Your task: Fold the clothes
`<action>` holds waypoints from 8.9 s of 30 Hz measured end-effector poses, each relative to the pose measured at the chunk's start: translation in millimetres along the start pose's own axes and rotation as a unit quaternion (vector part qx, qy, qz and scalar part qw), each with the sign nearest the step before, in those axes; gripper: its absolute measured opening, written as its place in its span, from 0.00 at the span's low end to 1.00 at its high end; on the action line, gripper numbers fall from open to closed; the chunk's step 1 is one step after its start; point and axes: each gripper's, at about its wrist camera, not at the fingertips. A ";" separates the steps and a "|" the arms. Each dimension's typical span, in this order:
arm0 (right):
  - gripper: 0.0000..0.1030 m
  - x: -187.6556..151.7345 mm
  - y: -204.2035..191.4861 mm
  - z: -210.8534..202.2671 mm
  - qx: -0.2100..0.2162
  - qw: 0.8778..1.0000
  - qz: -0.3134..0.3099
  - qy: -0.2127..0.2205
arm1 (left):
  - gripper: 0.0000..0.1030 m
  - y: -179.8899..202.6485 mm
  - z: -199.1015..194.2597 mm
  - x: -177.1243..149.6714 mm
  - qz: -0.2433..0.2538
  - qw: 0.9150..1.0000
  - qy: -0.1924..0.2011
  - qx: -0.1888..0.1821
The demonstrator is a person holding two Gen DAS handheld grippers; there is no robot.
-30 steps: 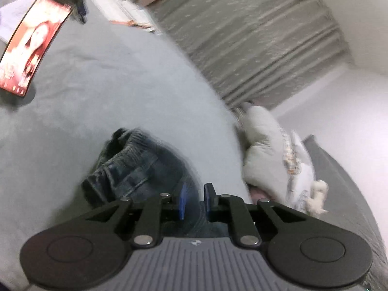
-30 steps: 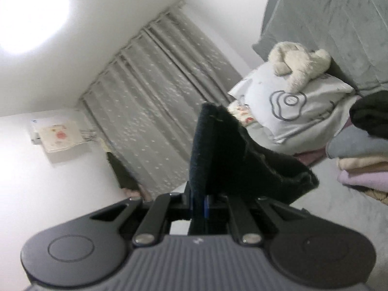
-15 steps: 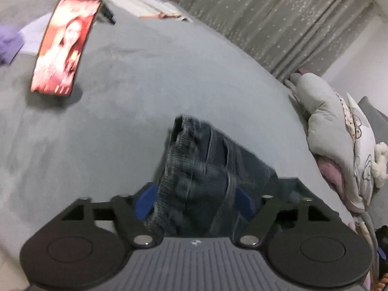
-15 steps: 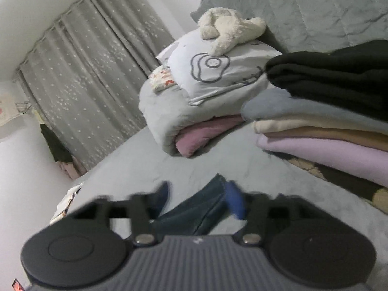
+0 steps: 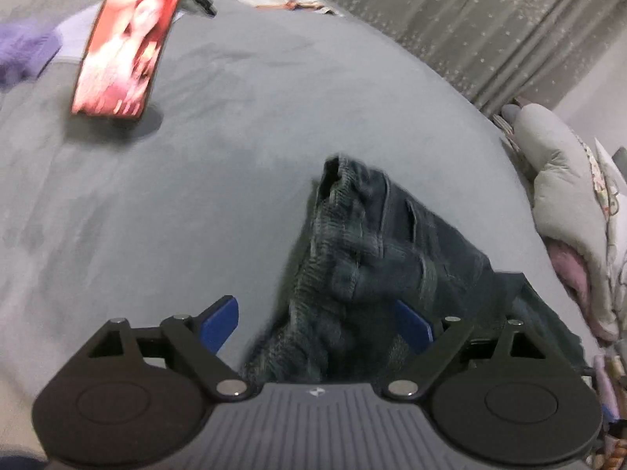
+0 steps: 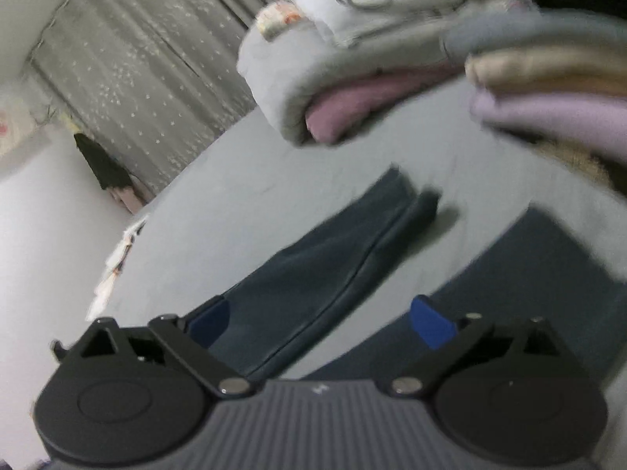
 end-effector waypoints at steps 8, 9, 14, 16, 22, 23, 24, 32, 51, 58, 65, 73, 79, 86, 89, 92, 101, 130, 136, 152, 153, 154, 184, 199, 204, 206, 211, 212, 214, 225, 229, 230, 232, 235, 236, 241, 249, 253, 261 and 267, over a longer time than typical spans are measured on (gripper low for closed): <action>0.97 -18.9 22.1 -46.2 -0.047 0.999 0.016 0.014 | 0.84 -9.3 -13.0 -44.1 -0.027 0.999 -0.013 -0.018; 0.97 -22.5 29.5 -56.5 -0.060 0.998 0.025 0.019 | 0.84 -10.0 -12.3 -46.5 -0.031 0.999 -0.011 -0.019; 1.00 -39.5 57.4 -94.9 -0.105 0.992 0.060 0.036 | 0.86 -12.6 5.3 -47.9 -0.070 0.996 -0.017 -0.059; 1.00 -47.4 66.2 -98.1 -0.106 0.991 0.074 0.033 | 0.92 -11.9 14.0 -46.4 -0.080 0.995 -0.015 -0.057; 1.00 -68.0 86.8 -89.3 -0.103 0.989 0.104 0.006 | 0.98 5.6 29.3 -44.1 -0.083 0.995 0.000 -0.046; 1.00 -69.0 85.2 -85.2 -0.107 0.990 0.096 0.000 | 0.92 5.4 29.0 -44.0 -0.085 0.995 0.002 -0.047; 1.00 -69.0 82.1 -80.1 -0.109 0.990 0.090 -0.004 | 0.83 5.3 28.7 -43.9 -0.086 0.995 0.004 -0.048; 0.48 -66.4 84.5 -56.5 -0.024 0.990 0.138 0.023 | 0.10 -15.0 35.2 -43.7 -0.137 0.988 0.017 -0.072; 0.06 -28.8 -84.6 -172.1 0.100 0.949 -0.065 0.292 | 0.03 44.6 -100.1 43.3 -0.198 0.930 0.117 -0.286; 0.06 -16.0 -151.2 -280.1 0.145 0.895 -0.131 0.402 | 0.03 63.8 -206.9 64.2 -0.142 0.913 0.163 -0.345; 0.06 -33.1 -179.4 -348.5 0.161 0.854 -0.160 0.468 | 0.04 67.9 -284.8 52.5 -0.094 0.898 0.210 -0.374; 0.06 -24.1 -163.2 -283.8 0.146 0.888 -0.134 0.414 | 0.05 58.8 -266.7 74.7 -0.121 0.919 0.223 -0.301; 0.07 7.3 -142.6 -168.7 0.131 0.932 -0.100 0.324 | 0.05 70.4 -163.1 130.4 -0.145 0.950 0.210 -0.180; 0.07 65.7 -130.4 50.6 0.071 0.977 -0.059 0.191 | 0.05 85.6 -3.7 212.0 -0.205 0.962 0.178 -0.007; 0.07 73.9 -126.0 136.8 0.043 0.987 -0.036 0.148 | 0.07 103.3 68.4 227.9 -0.218 0.964 0.141 0.053; 0.15 75.3 -111.7 224.9 0.020 0.994 0.027 0.104 | 0.10 101.1 114.3 245.0 -0.250 0.958 0.110 0.084; 0.81 68.3 -128.8 234.6 -0.023 0.987 -0.085 0.132 | 0.52 96.0 96.4 225.4 -0.118 0.984 0.135 -0.013; 0.01 125.3 -99.5 252.3 -0.035 0.917 -0.396 0.019 | 0.09 111.3 192.3 212.4 0.125 0.989 0.072 0.021; 0.01 126.5 -160.7 165.6 0.001 0.897 -0.430 0.101 | 0.07 104.2 176.8 208.3 0.110 0.988 0.109 -0.015; 0.01 184.8 -154.0 170.3 -0.012 0.958 -0.259 0.120 | 0.07 123.2 152.9 232.3 0.050 0.984 0.168 -0.034; 0.01 194.0 -131.5 206.2 -0.046 0.967 -0.232 0.093 | 0.07 124.8 171.9 236.2 0.024 0.988 0.153 -0.021; 0.02 200.5 -106.3 247.8 -0.092 0.974 -0.197 0.063 | 0.07 125.8 182.4 238.0 0.011 0.989 0.146 -0.011; 0.06 61.2 -33.6 133.8 -0.084 0.976 -0.183 -0.086 | 0.47 27.9 50.4 85.0 -0.048 0.993 0.046 0.092; 0.07 44.8 -37.8 10.7 -0.106 0.974 -0.194 0.052 | 0.64 8.2 90.7 93.0 -0.092 0.995 0.019 0.038; 0.10 25.8 10.2 26.5 -0.088 0.990 -0.109 0.027 | 0.51 12.9 105.7 97.1 -0.094 0.994 0.034 0.033; 0.10 22.5 23.8 27.8 -0.077 0.993 -0.082 0.029 | 0.22 16.6 108.8 98.5 -0.090 0.995 0.046 0.026; 0.08 28.3 33.6 23.8 -0.064 0.995 -0.071 0.039 | 0.08 13.0 70.7 100.9 -0.141 0.987 0.074 -0.038; 0.07 32.3 29.2 22.1 -0.060 0.994 -0.076 0.047 | 0.08 13.4 59.8 104.6 -0.150 0.984 0.081 -0.048; 0.07 45.4 9.3 14.5 -0.042 0.992 -0.095 0.072 | 0.08 13.6 40.8 108.7 -0.169 0.979 0.087 -0.067; 0.01 45.7 -44.8 -52.8 -0.022 0.979 -0.168 0.111 | 0.09 -2.4 0.1 72.6 -0.140 0.987 0.083 -0.003; 0.24 25.7 -10.9 -30.9 -0.058 0.986 -0.158 0.022 | 0.14 -9.5 3.5 74.3 -0.137 0.987 0.077 0.020; 0.47 23.8 -6.2 -27.1 -0.068 0.985 -0.158 0.020 | 0.19 -9.8 2.4 75.5 -0.135 0.987 0.080 0.026; 0.64 21.0 2.1 -20.1 -0.084 0.984 -0.158 0.015 | 0.24 -2.6 4.9 76.7 -0.115 0.989 0.085 0.033; 0.65 29.0 13.8 -7.9 -0.104 0.982 -0.159 0.014 | 0.29 19.8 15.5 77.0 -0.060 0.993 0.094 0.037; 0.66 32.1 15.0 -4.1 -0.110 0.979 -0.170 0.013 | 0.32 27.3 19.1 77.1 -0.041 0.994 0.097 0.038; 0.75 36.6 11.2 34.3 -0.138 0.953 -0.265 -0.049 | 0.55 64.6 36.7 77.6 0.051 0.991 0.112 0.044; 0.50 42.9 28.4 77.3 -0.105 0.962 -0.235 -0.086 | 0.63 122.2 75.8 79.6 0.194 0.972 0.126 0.045; 0.00 35.4 21.8 97.0 -0.138 0.950 -0.263 -0.102 | 0.63 124.5 101.9 82.6 0.199 0.970 0.129 0.052; 0.00 54.1 -3.7 62.9 -0.176 0.942 -0.285 0.016 | 0.63 106.9 102.4 81.9 0.173 0.975 0.138 0.027; 0.89 57.9 13.6 76.2 -0.113 0.961 -0.242 -0.070 | 0.64 119.3 110.0 78.0 0.188 0.973 0.129 0.026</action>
Point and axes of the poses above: each gripper's, at about its wrist camera, not at the fingertips, and z roughly the way its jaws point, y to its right, x to its top, and after that the axes turned 10 degrees about x, right-handed
